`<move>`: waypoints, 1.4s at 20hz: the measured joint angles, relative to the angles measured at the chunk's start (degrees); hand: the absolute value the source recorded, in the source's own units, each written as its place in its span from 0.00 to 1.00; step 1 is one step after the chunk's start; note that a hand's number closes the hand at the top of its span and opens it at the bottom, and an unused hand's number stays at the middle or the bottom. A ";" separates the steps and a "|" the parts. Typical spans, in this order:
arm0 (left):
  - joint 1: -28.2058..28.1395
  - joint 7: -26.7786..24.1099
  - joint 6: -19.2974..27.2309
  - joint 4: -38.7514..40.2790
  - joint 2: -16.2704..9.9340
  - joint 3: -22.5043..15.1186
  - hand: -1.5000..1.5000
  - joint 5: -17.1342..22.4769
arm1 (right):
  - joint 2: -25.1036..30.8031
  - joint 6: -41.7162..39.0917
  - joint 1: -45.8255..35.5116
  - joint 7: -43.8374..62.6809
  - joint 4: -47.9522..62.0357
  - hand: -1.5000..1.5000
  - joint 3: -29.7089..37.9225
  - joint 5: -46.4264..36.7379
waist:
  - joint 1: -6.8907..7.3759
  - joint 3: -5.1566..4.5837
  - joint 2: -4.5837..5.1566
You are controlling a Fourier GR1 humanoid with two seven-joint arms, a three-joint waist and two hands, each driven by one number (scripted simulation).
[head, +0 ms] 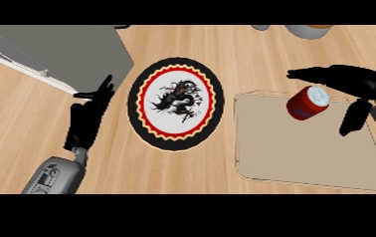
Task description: Pick the can from the tray and place it in the plate
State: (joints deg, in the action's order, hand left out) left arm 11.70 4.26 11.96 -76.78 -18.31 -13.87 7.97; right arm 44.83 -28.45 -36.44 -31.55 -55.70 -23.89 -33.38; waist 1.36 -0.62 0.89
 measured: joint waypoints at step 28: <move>1.06 0.63 -1.17 -1.75 0.87 2.38 0.50 -1.87 | -12.59 18.12 -8.16 -10.43 29.01 1.00 3.37 -12.90 | -0.47 0.01 -0.50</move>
State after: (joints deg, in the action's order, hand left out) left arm 12.77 4.89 10.78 -78.53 -17.44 -11.49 6.10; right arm 32.24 -10.33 -44.60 -41.99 -26.69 -20.52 -46.27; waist 0.90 -0.61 0.39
